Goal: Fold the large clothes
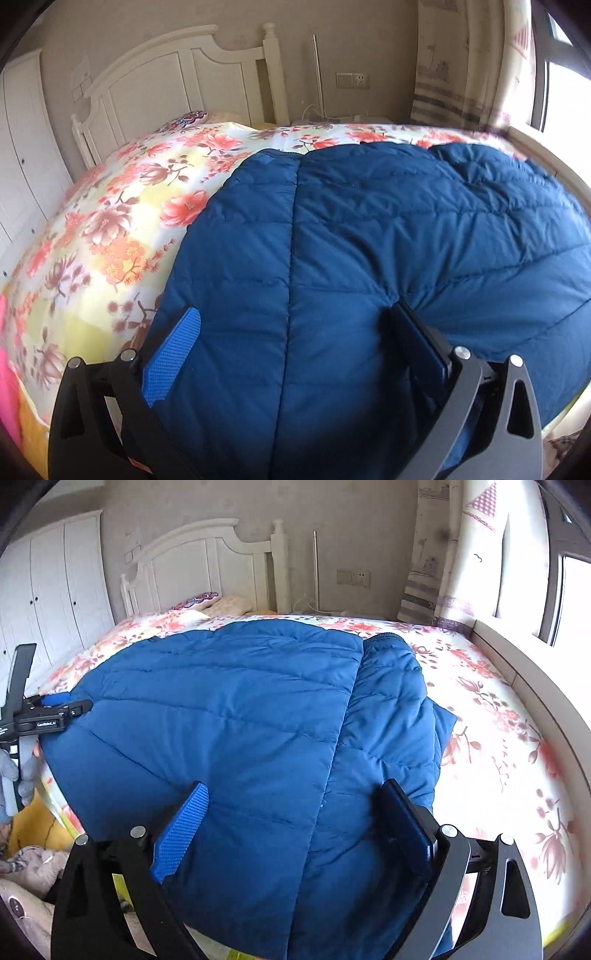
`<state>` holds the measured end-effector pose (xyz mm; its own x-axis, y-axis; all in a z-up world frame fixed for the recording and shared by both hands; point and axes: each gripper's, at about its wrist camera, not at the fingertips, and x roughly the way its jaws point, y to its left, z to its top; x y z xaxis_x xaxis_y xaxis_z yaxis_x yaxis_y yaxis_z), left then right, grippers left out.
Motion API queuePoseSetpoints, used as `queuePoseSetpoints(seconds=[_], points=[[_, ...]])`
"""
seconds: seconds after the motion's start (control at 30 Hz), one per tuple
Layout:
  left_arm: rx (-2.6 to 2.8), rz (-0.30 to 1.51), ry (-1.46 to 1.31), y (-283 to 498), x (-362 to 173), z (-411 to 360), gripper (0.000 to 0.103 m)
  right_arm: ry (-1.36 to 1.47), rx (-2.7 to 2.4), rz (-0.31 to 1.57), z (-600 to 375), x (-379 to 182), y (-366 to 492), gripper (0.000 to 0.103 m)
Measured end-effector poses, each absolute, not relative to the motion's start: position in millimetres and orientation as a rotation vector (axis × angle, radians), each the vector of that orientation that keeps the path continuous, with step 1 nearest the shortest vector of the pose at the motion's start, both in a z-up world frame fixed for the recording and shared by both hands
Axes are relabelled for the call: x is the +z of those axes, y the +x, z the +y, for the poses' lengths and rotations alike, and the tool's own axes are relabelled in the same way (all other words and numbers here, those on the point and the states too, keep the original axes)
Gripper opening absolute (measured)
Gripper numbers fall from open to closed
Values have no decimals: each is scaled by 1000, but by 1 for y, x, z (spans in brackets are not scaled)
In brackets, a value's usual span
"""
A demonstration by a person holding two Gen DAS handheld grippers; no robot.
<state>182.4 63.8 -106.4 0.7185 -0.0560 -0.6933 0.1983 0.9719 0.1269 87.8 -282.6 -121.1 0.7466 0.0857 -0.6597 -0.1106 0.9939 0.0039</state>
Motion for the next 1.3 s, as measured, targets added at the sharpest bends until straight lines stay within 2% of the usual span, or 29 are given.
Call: queuePoseSetpoints(seconds=[0.77, 0.9, 1.03, 1.3], points=[[-165, 767, 190, 185, -111, 68, 101, 157, 11, 734, -333, -115, 74, 89], [-166, 772, 189, 186, -111, 68, 101, 99, 3, 688, -320, -102, 53, 87], [-173, 779, 186, 186, -111, 69, 101, 291, 134, 610, -322, -94, 15, 87], [-164, 774, 187, 185, -111, 68, 101, 480, 203, 736, -317, -133, -12, 81]])
